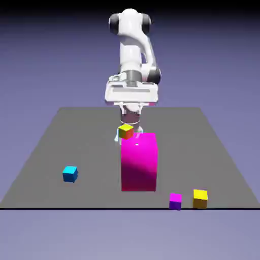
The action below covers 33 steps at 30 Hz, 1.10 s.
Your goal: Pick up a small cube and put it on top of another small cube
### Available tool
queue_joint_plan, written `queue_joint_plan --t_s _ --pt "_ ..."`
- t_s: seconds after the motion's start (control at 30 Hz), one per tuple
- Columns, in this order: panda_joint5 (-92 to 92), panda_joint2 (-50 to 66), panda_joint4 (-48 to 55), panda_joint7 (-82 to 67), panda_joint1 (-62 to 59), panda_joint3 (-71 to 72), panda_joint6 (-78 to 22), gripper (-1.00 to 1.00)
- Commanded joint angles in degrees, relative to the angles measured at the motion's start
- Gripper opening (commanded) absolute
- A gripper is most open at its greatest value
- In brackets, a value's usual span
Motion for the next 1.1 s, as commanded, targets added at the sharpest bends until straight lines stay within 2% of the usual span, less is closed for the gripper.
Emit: queue_joint_plan --t_s 0.0,0.37,1.07 --pt "0.9 2.0 1.9 2.5 1.5 -1.0 -1.6 0.0" --pt "10.5 24.7 22.2 29.9 18.3 -11.8 -19.3 0.0" --pt "25.8 67.6 49.2 82.2 56.7 -41.6 -46.7 0.0"
